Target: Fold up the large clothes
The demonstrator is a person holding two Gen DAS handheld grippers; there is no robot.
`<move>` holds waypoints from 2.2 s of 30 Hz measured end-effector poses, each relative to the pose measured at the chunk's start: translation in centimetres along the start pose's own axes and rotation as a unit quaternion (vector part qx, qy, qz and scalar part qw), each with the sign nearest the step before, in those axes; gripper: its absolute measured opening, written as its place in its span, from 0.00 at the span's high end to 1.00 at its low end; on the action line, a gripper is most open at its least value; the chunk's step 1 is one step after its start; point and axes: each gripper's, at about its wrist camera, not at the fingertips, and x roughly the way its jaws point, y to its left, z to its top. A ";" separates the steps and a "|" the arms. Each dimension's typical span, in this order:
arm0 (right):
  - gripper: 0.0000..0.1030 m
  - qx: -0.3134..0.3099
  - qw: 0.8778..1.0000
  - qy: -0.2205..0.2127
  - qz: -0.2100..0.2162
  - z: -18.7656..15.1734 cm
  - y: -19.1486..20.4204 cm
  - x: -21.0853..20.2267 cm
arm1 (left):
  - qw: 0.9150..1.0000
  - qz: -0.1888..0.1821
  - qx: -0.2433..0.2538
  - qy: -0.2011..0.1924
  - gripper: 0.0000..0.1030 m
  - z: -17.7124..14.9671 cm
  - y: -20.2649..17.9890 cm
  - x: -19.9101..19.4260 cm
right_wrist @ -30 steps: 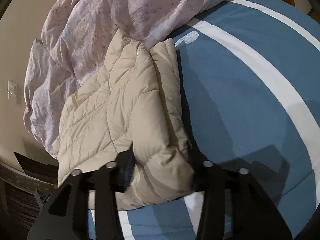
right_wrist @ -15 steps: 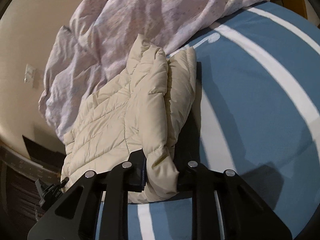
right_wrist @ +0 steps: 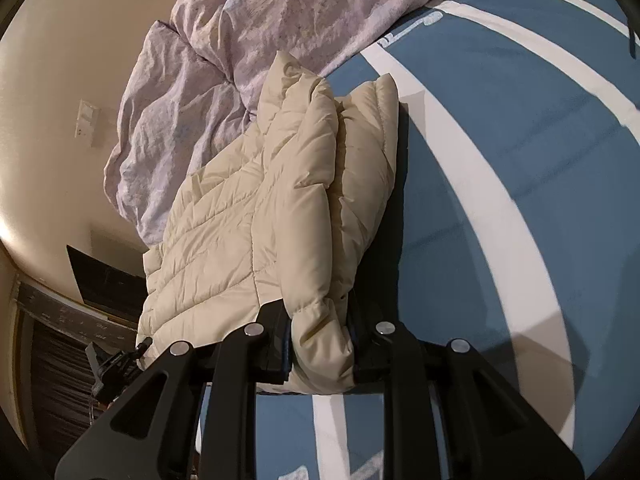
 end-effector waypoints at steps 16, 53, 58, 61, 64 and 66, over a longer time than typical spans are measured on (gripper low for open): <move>0.48 -0.169 0.972 -0.108 -0.120 -1.0 7.0 -3.8 | 0.999 0.036 -0.022 0.006 0.50 -1.0 1.1 -0.7; 0.56 -0.276 0.944 -0.037 -0.178 -5.8 6.7 2.4 | 0.997 0.003 -0.079 -0.005 0.83 -1.4 0.5 0.1; 0.56 -0.276 0.943 -0.028 -0.182 -5.7 6.3 3.7 | 0.996 -0.027 -0.077 -0.025 0.86 -0.7 -1.3 -1.6; 0.56 -0.281 0.941 -0.028 -0.185 -6.0 6.5 3.9 | 0.995 -0.056 -0.065 -0.044 0.86 0.0 -3.7 -3.1; 0.56 -0.274 0.945 -0.026 -0.176 -5.9 6.2 3.8 | 0.994 -0.084 -0.046 -0.055 0.86 0.6 -6.8 -4.4; 0.56 -0.270 0.947 -0.025 -0.171 -5.8 6.1 3.8 | 0.993 -0.098 -0.030 -0.059 0.86 0.6 -9.1 -4.9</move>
